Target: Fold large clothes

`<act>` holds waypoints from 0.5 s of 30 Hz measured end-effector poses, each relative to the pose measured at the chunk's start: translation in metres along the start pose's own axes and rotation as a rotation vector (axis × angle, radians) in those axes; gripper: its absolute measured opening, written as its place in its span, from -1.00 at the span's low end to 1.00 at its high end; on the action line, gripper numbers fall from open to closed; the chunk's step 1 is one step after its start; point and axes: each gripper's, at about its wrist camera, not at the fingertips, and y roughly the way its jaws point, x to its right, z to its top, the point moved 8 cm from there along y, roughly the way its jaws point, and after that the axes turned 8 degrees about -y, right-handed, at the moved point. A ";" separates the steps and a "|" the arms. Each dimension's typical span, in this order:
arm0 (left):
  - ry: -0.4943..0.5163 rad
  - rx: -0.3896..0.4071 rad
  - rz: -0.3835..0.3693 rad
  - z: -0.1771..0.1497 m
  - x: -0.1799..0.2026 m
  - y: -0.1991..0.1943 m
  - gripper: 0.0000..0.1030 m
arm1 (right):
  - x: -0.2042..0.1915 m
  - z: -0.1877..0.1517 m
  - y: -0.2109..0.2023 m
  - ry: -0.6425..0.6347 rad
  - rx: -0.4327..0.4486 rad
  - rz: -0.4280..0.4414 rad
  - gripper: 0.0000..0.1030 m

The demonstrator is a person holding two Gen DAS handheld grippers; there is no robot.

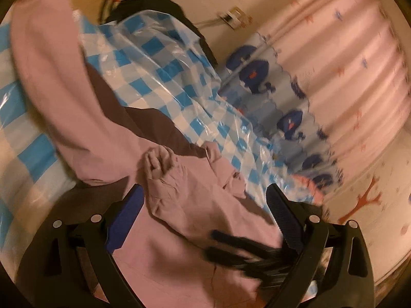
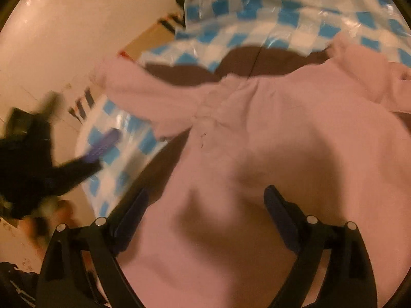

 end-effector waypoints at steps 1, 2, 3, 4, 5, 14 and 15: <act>0.040 -0.015 0.015 -0.005 0.007 0.008 0.78 | 0.008 0.002 -0.025 0.017 0.072 -0.017 0.71; 0.078 -0.040 0.035 -0.009 0.013 0.018 0.78 | 0.015 0.005 -0.050 0.030 0.147 -0.033 0.71; 0.131 -0.081 0.057 -0.015 0.021 0.032 0.78 | 0.027 0.007 -0.079 0.047 0.233 -0.058 0.72; 0.177 -0.111 0.077 -0.020 0.028 0.043 0.78 | 0.043 0.007 -0.103 0.069 0.301 -0.139 0.73; 0.247 -0.147 0.110 -0.025 0.036 0.060 0.78 | 0.062 0.004 -0.125 0.104 0.348 -0.254 0.76; 0.471 -0.458 0.349 -0.050 -0.034 0.203 0.77 | 0.246 -0.080 -0.130 0.376 0.169 -0.643 0.80; 0.468 -0.474 0.357 -0.049 -0.035 0.204 0.76 | 0.246 -0.078 -0.129 0.369 0.173 -0.656 0.80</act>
